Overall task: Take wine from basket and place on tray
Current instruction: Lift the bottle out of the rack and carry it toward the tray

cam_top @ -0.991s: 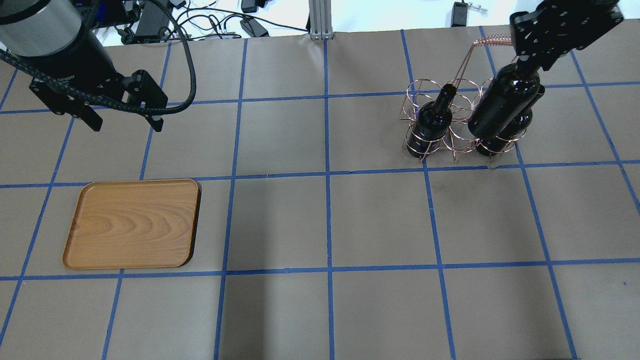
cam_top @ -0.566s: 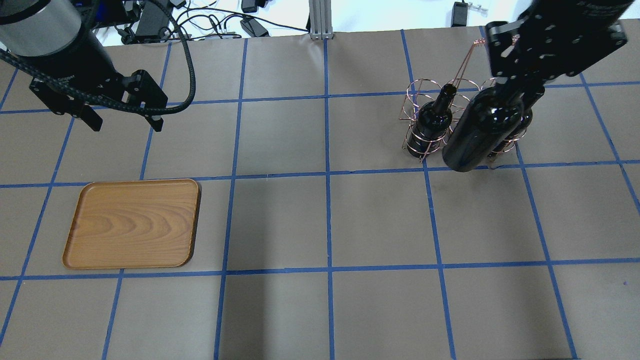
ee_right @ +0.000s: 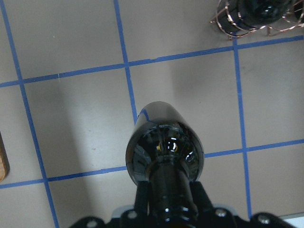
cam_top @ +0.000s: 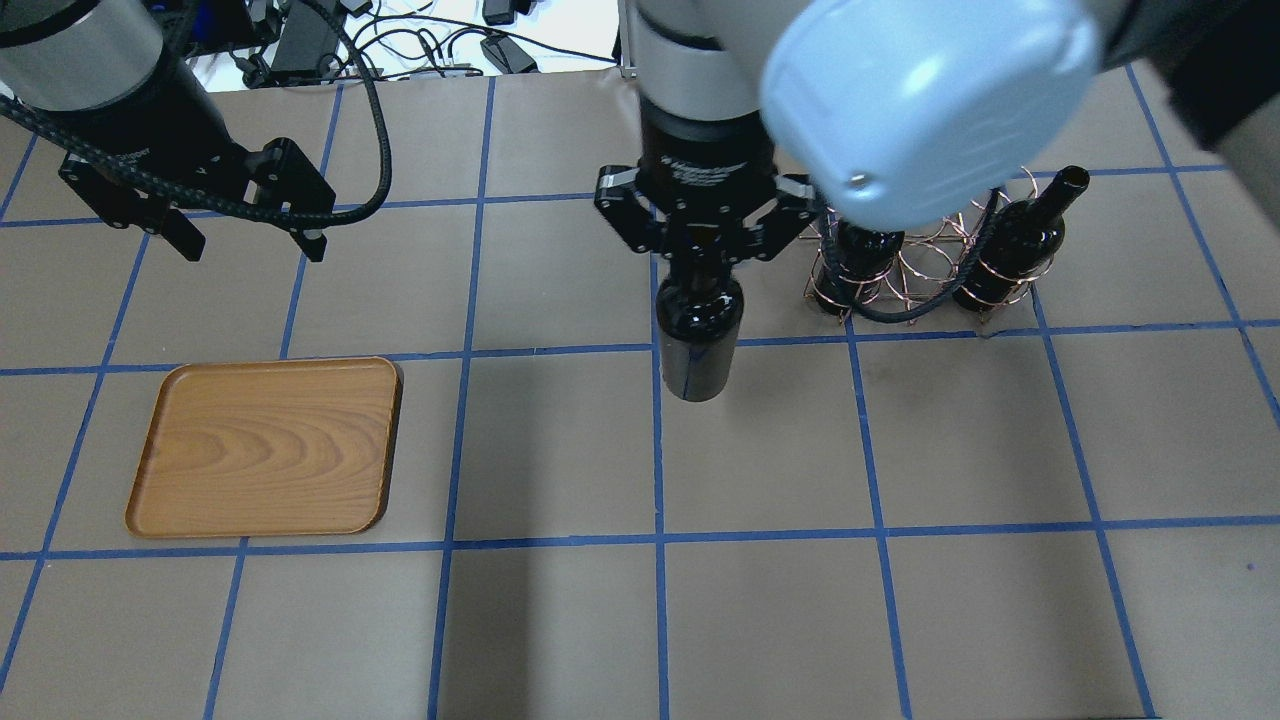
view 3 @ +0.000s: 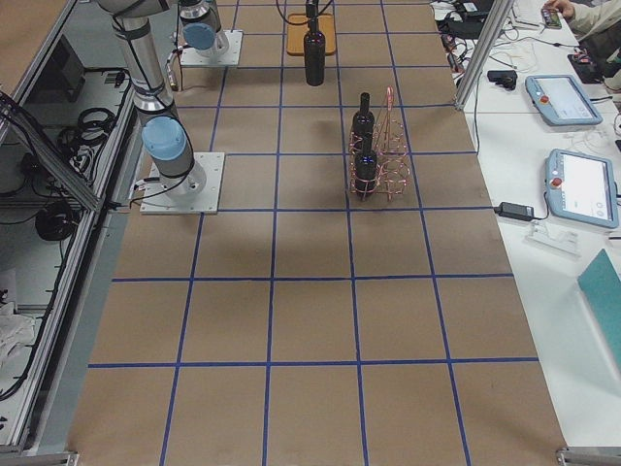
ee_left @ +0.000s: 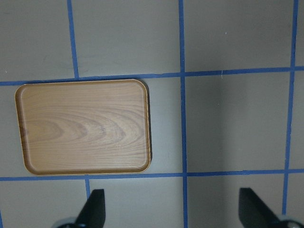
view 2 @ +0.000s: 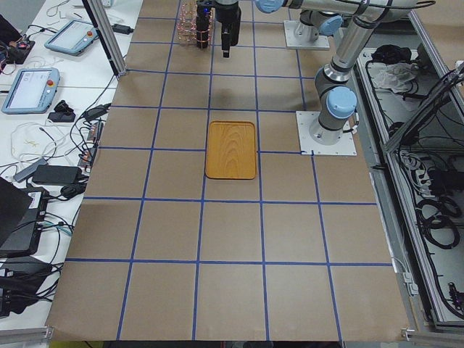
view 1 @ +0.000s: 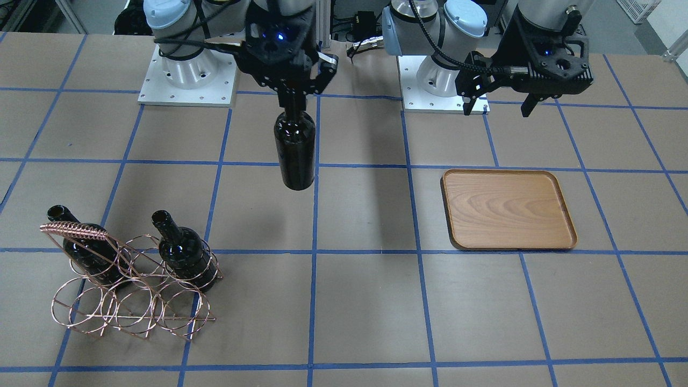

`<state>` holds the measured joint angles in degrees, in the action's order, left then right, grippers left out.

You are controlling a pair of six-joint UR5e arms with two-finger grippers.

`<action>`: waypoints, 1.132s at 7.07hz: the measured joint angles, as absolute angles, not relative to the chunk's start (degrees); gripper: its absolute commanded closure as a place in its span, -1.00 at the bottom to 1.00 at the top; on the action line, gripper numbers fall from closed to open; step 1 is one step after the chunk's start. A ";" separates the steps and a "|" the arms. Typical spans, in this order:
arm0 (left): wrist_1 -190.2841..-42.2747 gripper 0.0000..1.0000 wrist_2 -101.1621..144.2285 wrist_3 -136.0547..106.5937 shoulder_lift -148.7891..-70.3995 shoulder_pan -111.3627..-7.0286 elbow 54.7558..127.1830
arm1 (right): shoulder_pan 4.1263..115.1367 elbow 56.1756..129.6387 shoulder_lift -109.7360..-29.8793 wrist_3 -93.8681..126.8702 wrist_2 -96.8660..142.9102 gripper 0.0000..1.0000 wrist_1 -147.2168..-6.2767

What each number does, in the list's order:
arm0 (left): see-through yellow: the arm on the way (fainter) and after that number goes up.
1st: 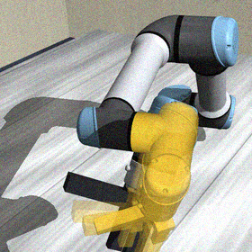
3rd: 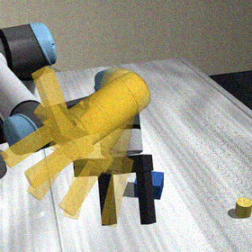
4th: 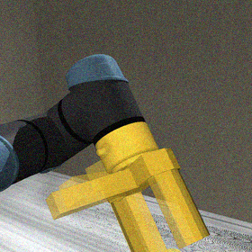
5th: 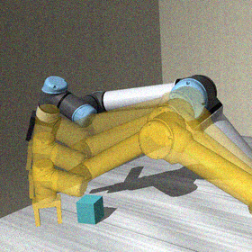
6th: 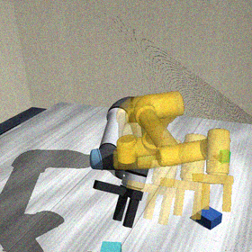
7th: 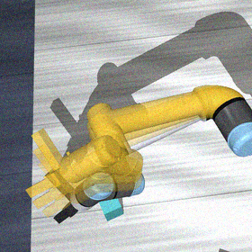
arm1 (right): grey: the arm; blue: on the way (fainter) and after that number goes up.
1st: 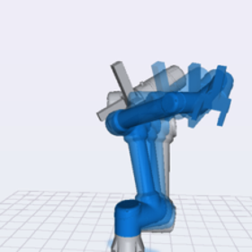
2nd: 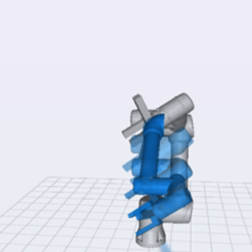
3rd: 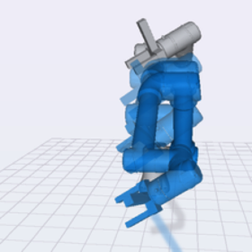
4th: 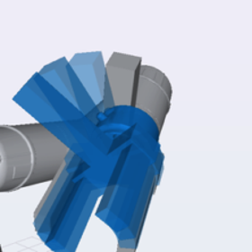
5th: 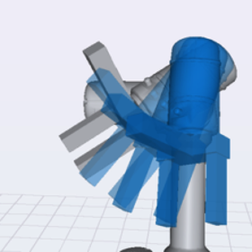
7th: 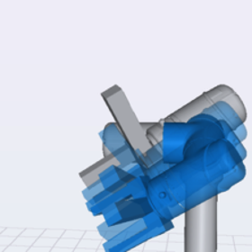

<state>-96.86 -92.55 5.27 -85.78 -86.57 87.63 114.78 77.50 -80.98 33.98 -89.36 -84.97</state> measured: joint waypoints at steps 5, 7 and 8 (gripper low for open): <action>-96.85 -1.00 -92.55 5.27 -85.78 -86.57 87.63 | 119.23 83.02 -73.59 41.76 -89.15 0.49 -97.71; -96.86 -1.00 -92.55 5.27 -85.78 -86.57 87.63 | 119.27 85.61 -72.92 41.72 -89.27 -0.32 -101.96; -96.86 -1.00 -92.55 5.27 -85.78 -86.57 87.63 | 119.28 85.87 -72.72 41.50 -89.36 -0.99 -102.55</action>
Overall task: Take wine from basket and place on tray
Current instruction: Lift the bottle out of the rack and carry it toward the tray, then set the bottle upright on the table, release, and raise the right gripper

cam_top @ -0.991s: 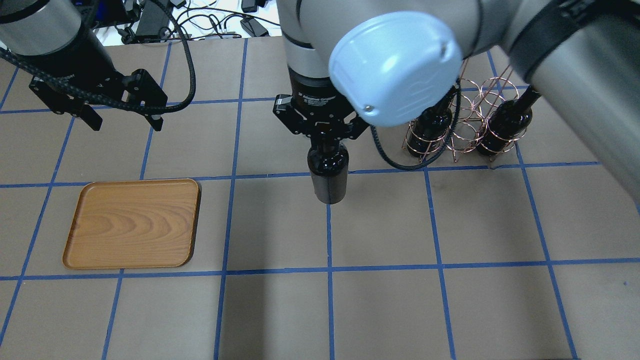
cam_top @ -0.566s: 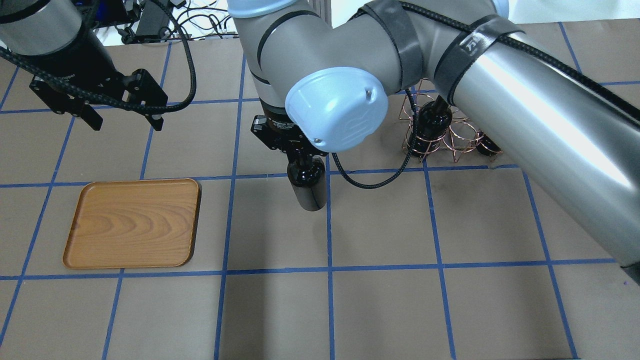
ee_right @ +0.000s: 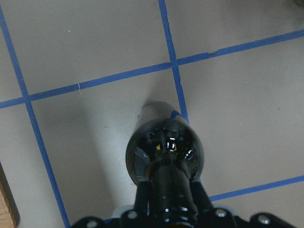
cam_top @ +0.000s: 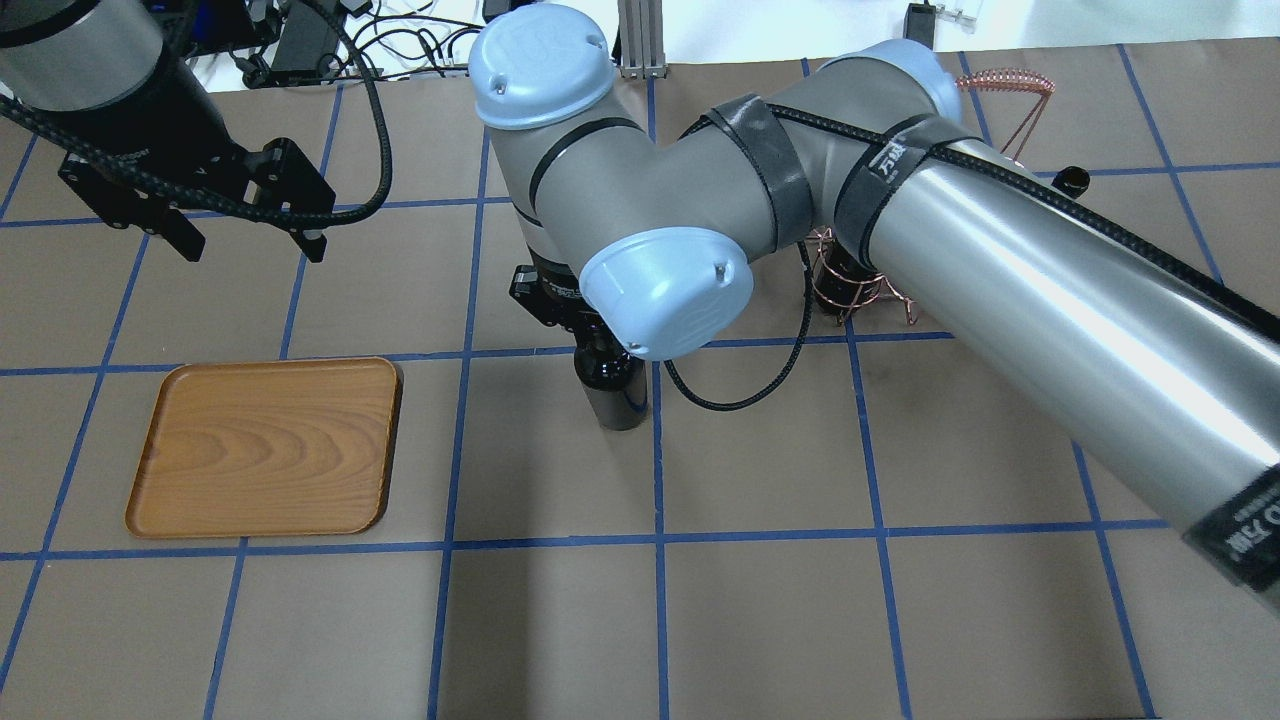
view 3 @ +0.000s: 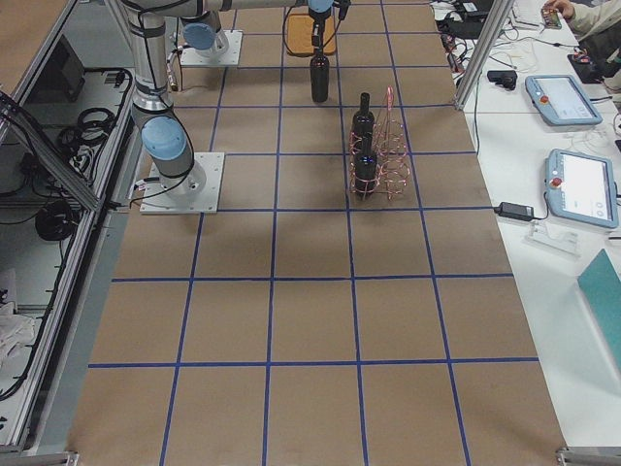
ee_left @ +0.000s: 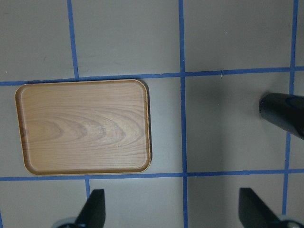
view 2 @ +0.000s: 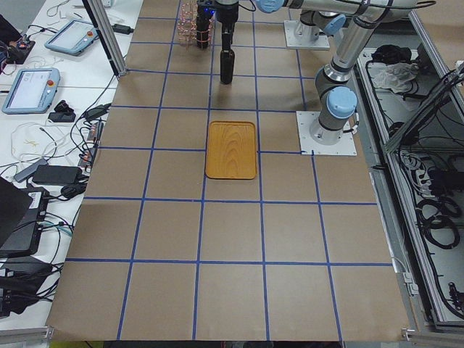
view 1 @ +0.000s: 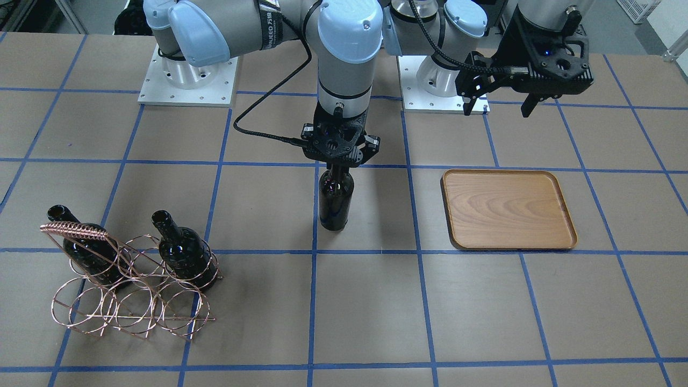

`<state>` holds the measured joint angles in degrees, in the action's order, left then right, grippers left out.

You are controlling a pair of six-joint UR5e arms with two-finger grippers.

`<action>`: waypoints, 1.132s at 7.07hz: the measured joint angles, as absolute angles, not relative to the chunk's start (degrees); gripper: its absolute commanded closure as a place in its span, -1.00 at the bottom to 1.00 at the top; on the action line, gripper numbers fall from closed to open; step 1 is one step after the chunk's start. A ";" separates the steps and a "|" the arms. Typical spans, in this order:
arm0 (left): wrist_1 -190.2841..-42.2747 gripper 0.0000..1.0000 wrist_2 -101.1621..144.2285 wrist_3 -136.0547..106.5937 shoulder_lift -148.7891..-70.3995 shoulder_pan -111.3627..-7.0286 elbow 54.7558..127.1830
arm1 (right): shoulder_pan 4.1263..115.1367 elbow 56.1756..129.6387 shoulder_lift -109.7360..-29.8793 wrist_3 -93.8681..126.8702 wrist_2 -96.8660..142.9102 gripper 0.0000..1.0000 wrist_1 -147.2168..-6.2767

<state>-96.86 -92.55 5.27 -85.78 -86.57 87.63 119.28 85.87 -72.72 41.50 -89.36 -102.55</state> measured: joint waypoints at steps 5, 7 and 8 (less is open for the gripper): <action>-96.85 -1.00 -92.55 5.27 -85.78 -86.57 87.64 | 112.27 76.60 -75.94 27.90 -89.78 -1.00 -91.98; -96.85 -1.00 -92.55 5.27 -85.78 -86.57 87.64 | 101.73 75.06 -81.74 11.25 -90.06 -1.00 -85.72; -96.85 -1.00 -92.55 5.27 -85.78 -86.58 87.65 | 97.68 75.32 -84.07 4.19 -90.78 -1.00 -83.72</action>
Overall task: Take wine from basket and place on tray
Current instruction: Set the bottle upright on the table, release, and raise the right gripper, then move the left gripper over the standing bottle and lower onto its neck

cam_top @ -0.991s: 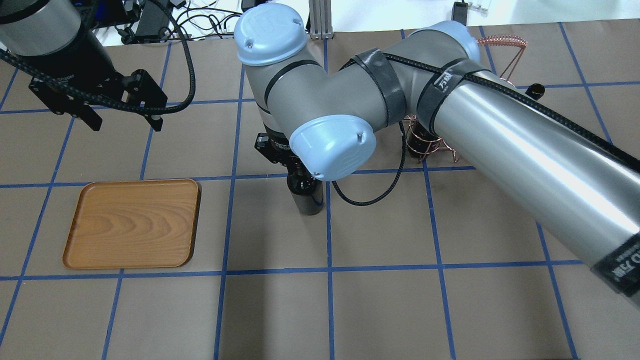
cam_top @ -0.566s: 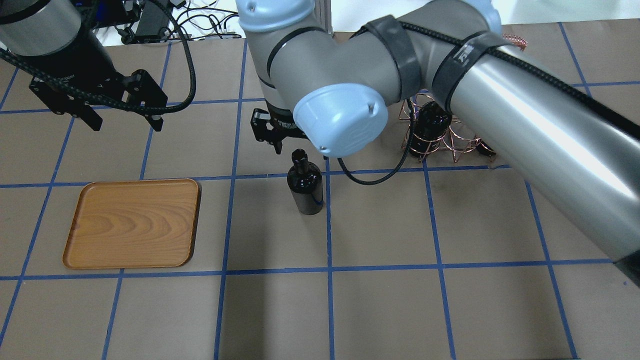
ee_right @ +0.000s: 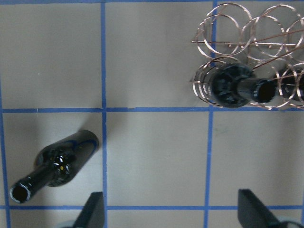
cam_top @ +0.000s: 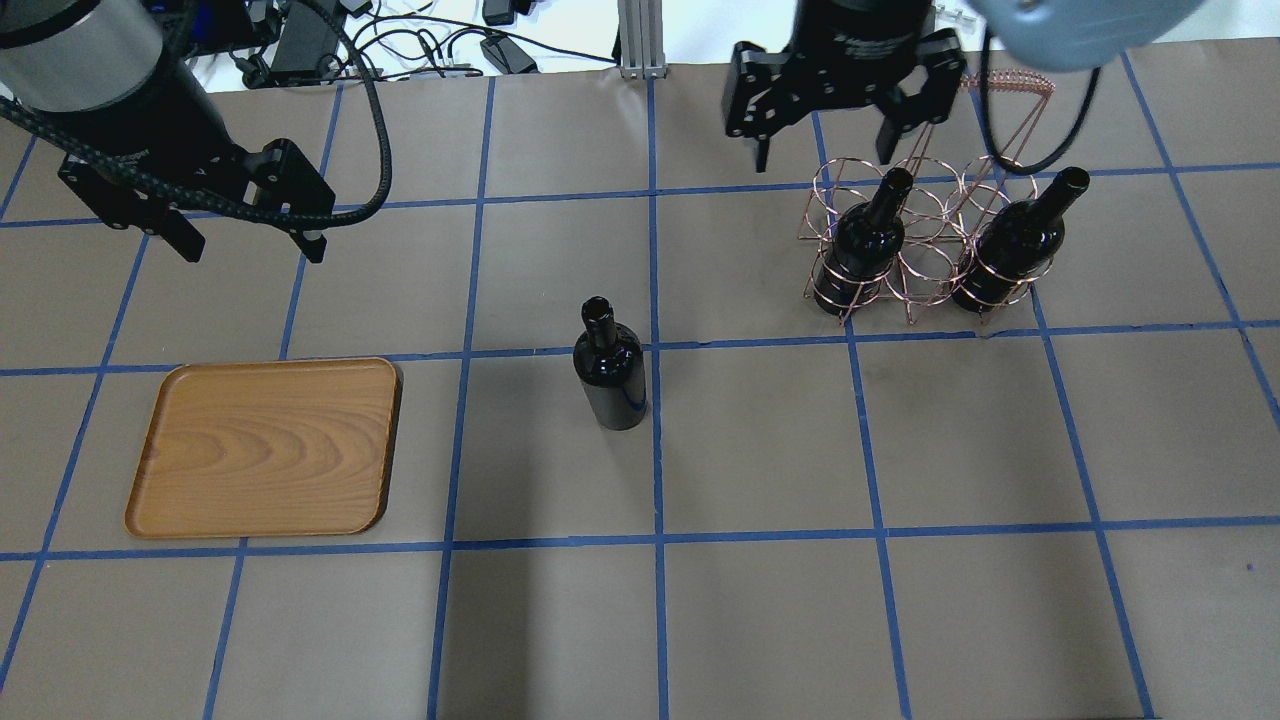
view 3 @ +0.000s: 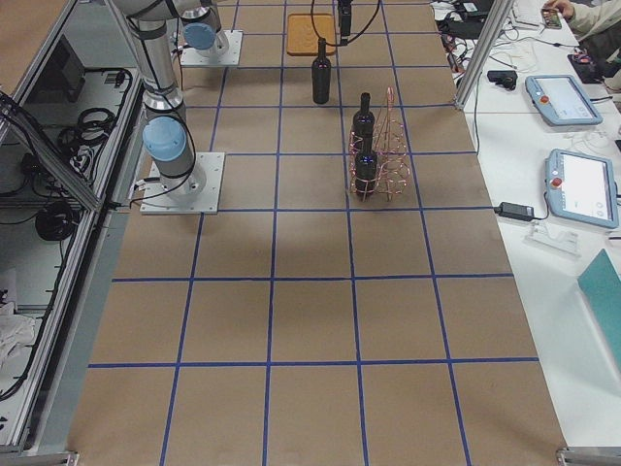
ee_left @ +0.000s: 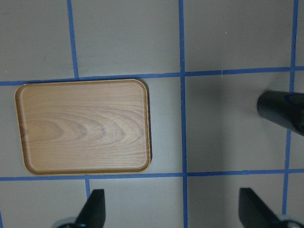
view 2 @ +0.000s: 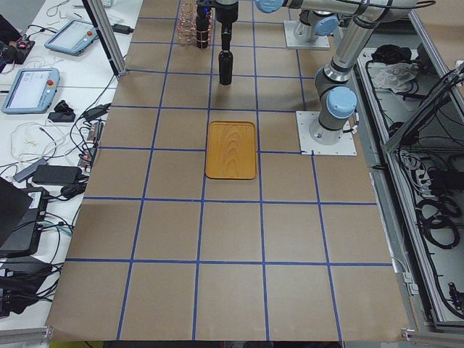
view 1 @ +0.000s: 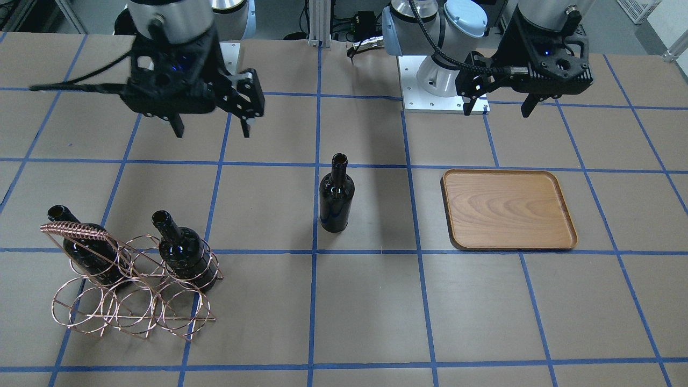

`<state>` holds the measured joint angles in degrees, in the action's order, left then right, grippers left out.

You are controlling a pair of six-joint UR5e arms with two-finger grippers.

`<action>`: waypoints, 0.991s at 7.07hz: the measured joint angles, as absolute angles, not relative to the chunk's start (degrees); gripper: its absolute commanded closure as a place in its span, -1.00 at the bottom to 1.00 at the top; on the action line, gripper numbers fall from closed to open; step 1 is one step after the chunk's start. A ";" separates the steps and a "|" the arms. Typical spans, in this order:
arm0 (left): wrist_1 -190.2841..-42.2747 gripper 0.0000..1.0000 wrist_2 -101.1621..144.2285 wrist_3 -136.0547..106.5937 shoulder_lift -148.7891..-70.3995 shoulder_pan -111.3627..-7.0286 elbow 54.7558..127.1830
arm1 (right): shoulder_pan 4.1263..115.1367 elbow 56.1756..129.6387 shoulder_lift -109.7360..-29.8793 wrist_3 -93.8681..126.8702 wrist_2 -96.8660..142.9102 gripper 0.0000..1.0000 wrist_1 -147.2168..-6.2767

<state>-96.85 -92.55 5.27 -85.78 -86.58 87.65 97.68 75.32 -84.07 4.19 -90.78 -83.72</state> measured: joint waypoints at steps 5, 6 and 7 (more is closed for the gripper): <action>-96.51 -1.00 -92.09 4.34 -86.12 -86.87 87.73 | 93.10 82.95 -89.14 -2.52 -92.28 -1.00 -87.38; -95.58 -1.00 -91.44 0.69 -86.91 -87.54 87.83 | 93.01 83.61 -89.36 -2.75 -92.29 -1.00 -88.30; -93.19 -1.00 -90.63 -4.94 -87.97 -89.56 87.92 | 92.96 83.83 -89.44 -2.85 -92.27 -1.00 -88.59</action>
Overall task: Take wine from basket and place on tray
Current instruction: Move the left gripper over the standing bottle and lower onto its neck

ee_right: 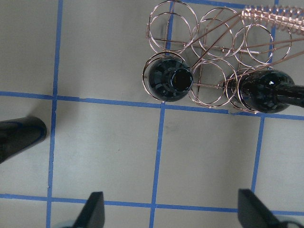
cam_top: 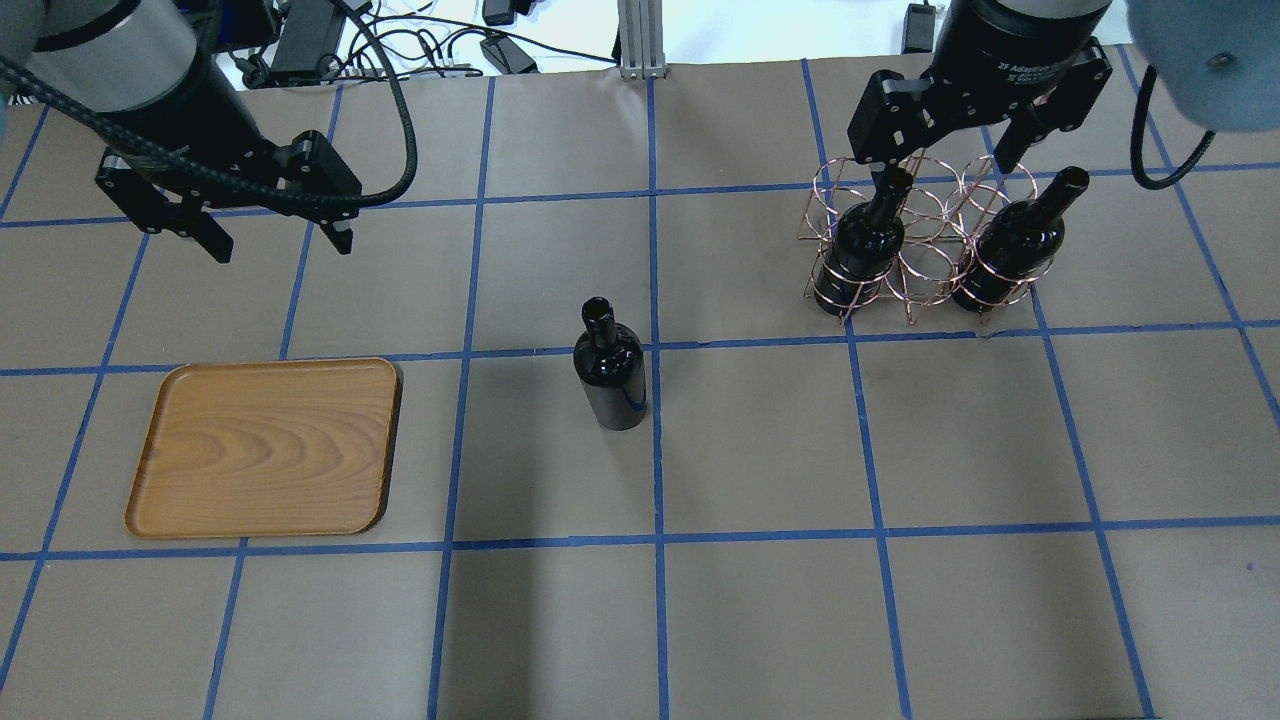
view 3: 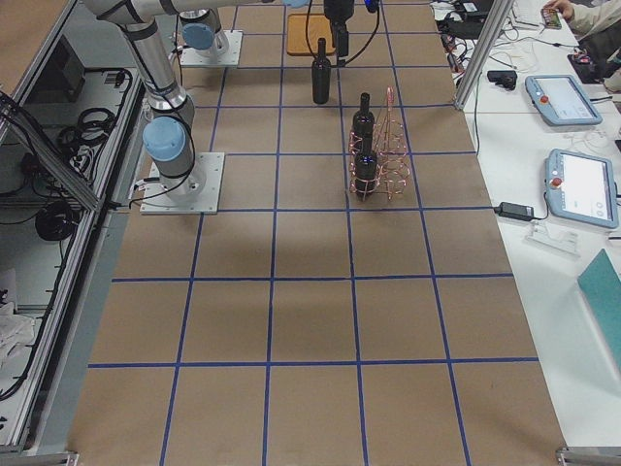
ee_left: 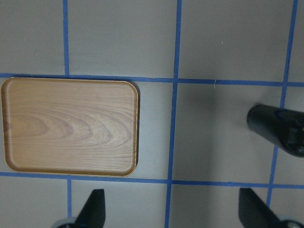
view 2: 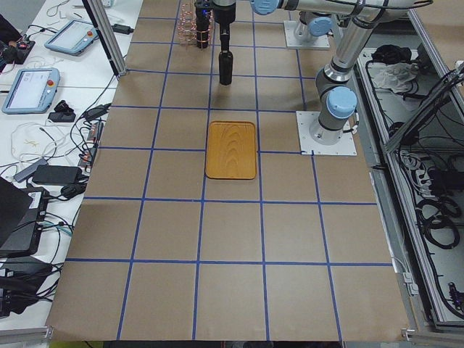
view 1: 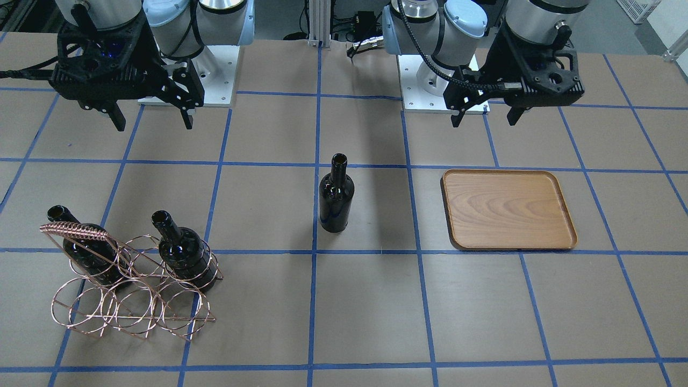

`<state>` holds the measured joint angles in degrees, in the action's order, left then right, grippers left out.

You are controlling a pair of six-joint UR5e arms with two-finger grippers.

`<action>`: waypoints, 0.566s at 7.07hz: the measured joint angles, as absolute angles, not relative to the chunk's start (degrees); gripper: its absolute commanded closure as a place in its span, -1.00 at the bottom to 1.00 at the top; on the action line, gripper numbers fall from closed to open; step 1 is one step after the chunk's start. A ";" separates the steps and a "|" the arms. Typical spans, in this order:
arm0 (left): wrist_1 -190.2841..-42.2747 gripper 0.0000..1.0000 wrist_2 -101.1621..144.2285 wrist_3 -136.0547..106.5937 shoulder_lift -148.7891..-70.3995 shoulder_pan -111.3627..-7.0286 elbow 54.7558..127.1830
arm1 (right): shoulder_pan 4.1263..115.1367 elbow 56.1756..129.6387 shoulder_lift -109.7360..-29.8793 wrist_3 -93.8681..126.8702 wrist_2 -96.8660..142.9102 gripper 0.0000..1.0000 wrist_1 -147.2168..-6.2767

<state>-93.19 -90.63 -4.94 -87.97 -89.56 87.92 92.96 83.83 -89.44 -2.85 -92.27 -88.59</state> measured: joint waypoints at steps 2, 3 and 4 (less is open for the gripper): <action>-87.24 -1.00 -89.90 -13.59 -91.99 -96.83 87.88 | 92.91 83.92 -89.46 -2.90 -92.23 -1.00 -88.74; -85.51 -1.00 -89.82 -16.84 -94.45 -100.19 87.72 | 92.92 83.93 -89.47 -2.90 -92.26 -1.00 -88.68; -84.45 -1.00 -89.75 -20.06 -96.64 -103.25 87.44 | 92.93 83.93 -89.47 -2.90 -92.27 -1.00 -88.52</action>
